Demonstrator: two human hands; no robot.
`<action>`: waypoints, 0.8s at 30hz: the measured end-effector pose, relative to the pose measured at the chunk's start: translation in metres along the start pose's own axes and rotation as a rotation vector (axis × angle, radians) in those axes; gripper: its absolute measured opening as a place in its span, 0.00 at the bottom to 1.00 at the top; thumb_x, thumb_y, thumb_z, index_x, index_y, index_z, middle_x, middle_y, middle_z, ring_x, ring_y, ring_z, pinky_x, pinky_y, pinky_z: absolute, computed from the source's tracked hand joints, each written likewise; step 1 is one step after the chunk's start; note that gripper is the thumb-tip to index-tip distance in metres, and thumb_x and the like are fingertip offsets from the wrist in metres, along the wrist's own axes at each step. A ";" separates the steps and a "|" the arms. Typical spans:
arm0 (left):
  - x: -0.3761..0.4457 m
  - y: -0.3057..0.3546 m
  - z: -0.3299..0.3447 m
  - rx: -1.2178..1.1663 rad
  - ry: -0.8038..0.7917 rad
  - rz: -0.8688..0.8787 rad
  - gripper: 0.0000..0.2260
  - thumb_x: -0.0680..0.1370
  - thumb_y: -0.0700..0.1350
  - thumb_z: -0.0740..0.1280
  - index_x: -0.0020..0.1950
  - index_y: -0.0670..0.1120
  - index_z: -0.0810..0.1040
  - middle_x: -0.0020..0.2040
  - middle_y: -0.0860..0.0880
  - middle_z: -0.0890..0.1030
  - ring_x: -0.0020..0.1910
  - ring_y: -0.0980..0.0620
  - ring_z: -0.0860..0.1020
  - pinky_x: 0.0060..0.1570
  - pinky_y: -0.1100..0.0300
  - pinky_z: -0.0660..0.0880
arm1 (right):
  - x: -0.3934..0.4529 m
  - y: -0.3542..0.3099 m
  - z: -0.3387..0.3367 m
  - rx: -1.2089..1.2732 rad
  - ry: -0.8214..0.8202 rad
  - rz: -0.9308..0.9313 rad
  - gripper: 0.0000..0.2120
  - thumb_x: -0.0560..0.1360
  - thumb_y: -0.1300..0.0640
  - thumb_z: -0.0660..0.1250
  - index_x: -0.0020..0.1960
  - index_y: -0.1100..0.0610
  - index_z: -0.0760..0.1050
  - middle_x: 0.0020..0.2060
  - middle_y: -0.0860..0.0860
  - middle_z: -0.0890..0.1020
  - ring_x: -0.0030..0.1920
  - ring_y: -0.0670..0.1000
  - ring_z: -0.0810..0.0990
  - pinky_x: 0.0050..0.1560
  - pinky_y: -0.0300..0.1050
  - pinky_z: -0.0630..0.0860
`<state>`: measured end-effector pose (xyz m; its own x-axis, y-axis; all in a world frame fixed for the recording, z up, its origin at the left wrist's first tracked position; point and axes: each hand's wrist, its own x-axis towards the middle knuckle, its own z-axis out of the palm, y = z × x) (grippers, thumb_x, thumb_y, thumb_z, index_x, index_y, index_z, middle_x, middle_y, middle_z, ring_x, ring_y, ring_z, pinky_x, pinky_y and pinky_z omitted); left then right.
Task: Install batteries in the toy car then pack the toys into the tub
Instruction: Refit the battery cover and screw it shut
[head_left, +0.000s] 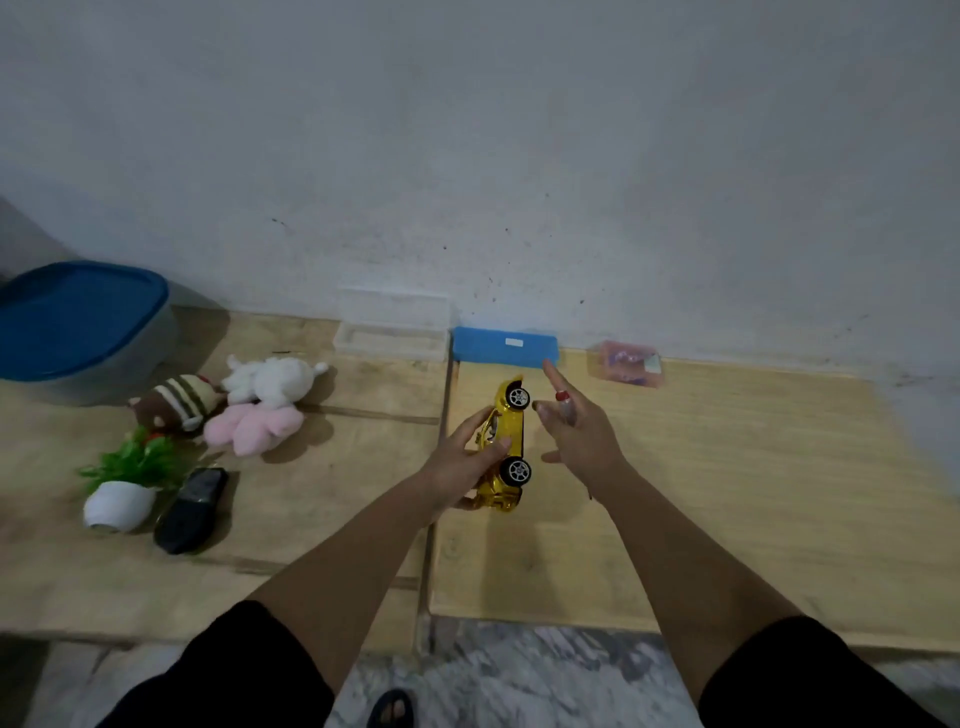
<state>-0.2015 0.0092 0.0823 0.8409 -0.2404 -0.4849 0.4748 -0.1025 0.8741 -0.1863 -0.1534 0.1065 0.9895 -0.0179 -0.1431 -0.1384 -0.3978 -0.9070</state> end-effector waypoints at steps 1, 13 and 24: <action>-0.001 -0.005 0.004 0.073 0.055 0.039 0.26 0.77 0.54 0.65 0.72 0.62 0.59 0.61 0.48 0.76 0.57 0.47 0.76 0.45 0.56 0.75 | -0.003 0.001 0.002 0.012 -0.025 -0.005 0.23 0.78 0.51 0.62 0.70 0.38 0.62 0.57 0.64 0.77 0.58 0.60 0.77 0.41 0.48 0.82; 0.001 -0.076 0.027 0.644 0.543 0.096 0.40 0.66 0.62 0.72 0.75 0.56 0.60 0.55 0.44 0.70 0.57 0.47 0.74 0.58 0.55 0.72 | 0.000 0.074 0.034 -0.208 -0.210 0.009 0.24 0.76 0.49 0.65 0.70 0.40 0.64 0.65 0.52 0.75 0.61 0.55 0.76 0.59 0.56 0.75; 0.015 -0.088 0.032 0.821 0.640 -0.072 0.42 0.63 0.70 0.69 0.73 0.60 0.61 0.60 0.47 0.66 0.61 0.48 0.70 0.56 0.53 0.74 | 0.022 0.101 0.049 -0.521 -0.282 -0.014 0.20 0.76 0.50 0.64 0.67 0.41 0.70 0.60 0.55 0.78 0.60 0.56 0.75 0.57 0.46 0.69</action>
<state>-0.2389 -0.0166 -0.0007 0.9120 0.3245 -0.2509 0.4081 -0.7788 0.4763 -0.1802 -0.1494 -0.0080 0.9323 0.2068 -0.2968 -0.0162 -0.7956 -0.6055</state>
